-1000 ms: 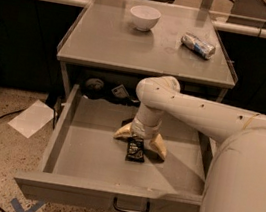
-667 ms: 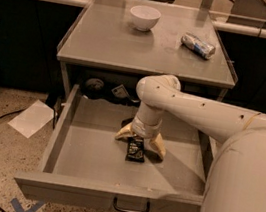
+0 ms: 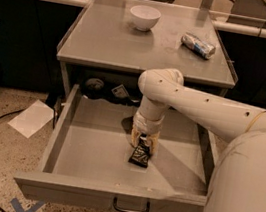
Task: Pick rxbar chocolate from top drawer and place on counter
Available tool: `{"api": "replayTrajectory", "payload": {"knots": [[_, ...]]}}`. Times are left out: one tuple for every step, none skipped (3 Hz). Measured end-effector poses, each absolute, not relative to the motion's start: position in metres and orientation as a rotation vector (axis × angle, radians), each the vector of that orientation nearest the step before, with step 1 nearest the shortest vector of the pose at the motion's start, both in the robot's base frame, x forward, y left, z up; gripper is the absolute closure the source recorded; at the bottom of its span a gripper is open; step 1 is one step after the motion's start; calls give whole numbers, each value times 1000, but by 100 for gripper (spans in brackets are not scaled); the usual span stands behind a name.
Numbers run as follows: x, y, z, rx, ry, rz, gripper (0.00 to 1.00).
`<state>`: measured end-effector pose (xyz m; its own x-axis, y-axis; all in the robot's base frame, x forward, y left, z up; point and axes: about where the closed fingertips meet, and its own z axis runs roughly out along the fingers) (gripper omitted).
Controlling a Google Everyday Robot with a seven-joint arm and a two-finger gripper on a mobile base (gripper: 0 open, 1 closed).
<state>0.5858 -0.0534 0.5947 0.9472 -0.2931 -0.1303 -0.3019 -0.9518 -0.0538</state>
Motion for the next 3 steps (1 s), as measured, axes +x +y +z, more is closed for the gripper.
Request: {"api": "replayTrajectory", "payload": {"knots": [[586, -53, 595, -3028, 463, 186, 100], [594, -56, 610, -2956, 449, 194, 100], [612, -58, 649, -2844, 395, 176, 100]]}}
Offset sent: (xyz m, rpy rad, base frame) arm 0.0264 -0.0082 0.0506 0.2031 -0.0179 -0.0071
